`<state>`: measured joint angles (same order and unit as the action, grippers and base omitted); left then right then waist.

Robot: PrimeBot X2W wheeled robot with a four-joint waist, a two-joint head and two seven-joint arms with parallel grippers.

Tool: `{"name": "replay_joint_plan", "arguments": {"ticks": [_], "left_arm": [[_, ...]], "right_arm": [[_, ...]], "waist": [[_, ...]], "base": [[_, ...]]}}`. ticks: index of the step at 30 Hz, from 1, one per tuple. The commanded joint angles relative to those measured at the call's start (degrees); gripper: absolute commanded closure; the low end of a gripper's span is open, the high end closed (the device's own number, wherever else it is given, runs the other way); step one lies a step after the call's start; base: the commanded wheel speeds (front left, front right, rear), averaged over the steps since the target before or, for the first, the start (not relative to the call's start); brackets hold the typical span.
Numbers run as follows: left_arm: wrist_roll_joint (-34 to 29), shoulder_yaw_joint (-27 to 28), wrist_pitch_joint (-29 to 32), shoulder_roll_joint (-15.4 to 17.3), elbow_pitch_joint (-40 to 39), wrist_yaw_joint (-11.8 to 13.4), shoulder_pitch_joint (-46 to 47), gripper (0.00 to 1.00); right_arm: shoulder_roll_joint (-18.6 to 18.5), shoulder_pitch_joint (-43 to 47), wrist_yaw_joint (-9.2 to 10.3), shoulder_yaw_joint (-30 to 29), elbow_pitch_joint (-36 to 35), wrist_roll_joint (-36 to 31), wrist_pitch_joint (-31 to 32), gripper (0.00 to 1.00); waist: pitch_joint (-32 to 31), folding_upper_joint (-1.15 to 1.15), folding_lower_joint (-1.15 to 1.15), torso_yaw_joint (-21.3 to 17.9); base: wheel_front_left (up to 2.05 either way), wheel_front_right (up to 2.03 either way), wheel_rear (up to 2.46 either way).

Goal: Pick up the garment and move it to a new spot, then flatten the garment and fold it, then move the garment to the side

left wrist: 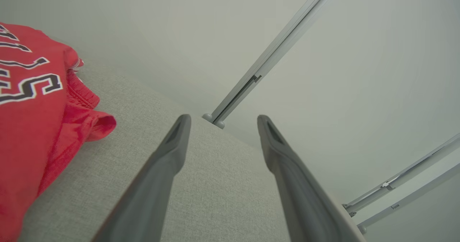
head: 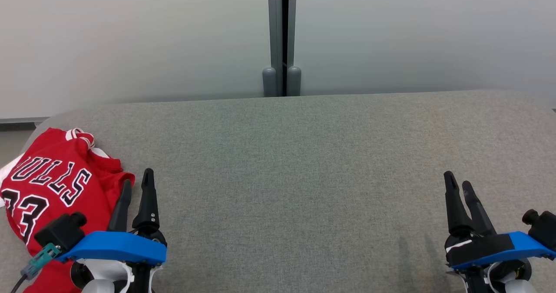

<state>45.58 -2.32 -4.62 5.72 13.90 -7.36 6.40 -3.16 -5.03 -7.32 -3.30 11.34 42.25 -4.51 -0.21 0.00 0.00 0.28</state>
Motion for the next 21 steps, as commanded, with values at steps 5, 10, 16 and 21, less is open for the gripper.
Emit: {"name": "replay_joint_plan", "arguments": {"ticks": [5,10,16,21], "left_arm": [[-5.21,-0.81,-1.29,0.92,0.10,0.33,1.99,0.00],[-8.93,-1.48,-2.17,1.12,0.59,0.54,2.23,0.00],[-12.33,-2.07,-2.95,1.37,1.19,0.67,2.38,0.00],[-15.48,-2.64,-3.77,1.53,1.91,0.76,2.59,0.00]], "right_arm": [[-0.41,-0.82,-0.17,-0.26,-0.40,-5.35,-1.38,0.00],[-0.25,-0.89,-0.16,-0.42,0.02,-9.09,-2.26,0.00],[-0.13,-1.13,-0.16,-0.50,0.06,-12.18,-3.04,0.00],[-0.02,-1.05,-0.17,-0.45,0.17,-15.09,-3.87,0.00]], "waist": [[0.02,0.00,0.00,0.10],[0.00,0.00,0.00,0.19],[0.01,0.00,0.00,0.24],[0.00,0.00,0.00,0.26]], "base": [[0.00,0.00,0.00],[0.00,0.00,0.00],[0.00,0.00,0.00],[0.00,0.00,0.00]]}}
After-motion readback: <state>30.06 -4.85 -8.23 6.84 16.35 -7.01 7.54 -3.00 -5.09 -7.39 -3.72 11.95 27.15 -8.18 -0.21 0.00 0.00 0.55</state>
